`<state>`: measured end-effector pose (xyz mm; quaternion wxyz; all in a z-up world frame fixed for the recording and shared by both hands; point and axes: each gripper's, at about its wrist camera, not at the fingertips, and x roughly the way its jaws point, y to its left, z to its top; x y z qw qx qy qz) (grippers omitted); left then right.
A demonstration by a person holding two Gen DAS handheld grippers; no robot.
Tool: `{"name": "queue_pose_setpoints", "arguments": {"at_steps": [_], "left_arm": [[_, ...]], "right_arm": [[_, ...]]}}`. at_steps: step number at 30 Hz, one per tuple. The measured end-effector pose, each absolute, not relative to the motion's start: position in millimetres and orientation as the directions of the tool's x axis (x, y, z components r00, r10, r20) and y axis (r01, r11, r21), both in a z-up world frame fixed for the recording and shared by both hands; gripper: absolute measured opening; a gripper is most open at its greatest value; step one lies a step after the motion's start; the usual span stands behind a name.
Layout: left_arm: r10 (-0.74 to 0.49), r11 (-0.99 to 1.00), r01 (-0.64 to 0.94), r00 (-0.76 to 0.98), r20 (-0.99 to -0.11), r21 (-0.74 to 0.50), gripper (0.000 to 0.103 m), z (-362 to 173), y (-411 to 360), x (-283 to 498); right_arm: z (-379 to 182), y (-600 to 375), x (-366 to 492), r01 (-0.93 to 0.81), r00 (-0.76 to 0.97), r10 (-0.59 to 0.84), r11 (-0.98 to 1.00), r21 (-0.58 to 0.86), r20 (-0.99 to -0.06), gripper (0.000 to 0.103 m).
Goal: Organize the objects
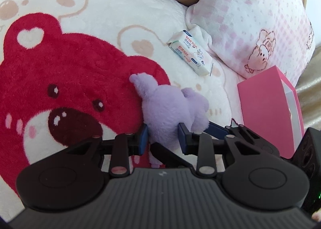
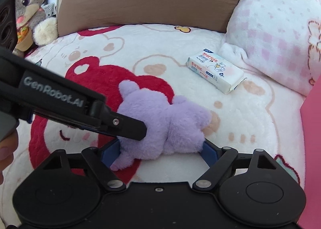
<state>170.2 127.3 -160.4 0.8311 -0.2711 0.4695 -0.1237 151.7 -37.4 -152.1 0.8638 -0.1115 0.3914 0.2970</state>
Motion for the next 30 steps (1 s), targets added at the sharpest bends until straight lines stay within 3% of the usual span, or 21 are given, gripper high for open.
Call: {"name": "queue_pose_setpoints", "arguments": {"at_steps": [9, 30], "left_arm": [[-0.458, 0.844, 0.011, 0.537, -0.709, -0.537, 0.03, -140, 119, 157], [-0.461, 0.88, 0.136, 0.477, -0.749, -0.455, 0.034, -69, 80, 105]], "right_arm": [[-137, -32, 135, -0.603, 0.561, 0.397, 0.797, -0.03, -0.726, 0.086], [-74, -60, 88, -0.525, 0.507, 0.383, 0.848, 0.076, -0.772, 0.087]]}}
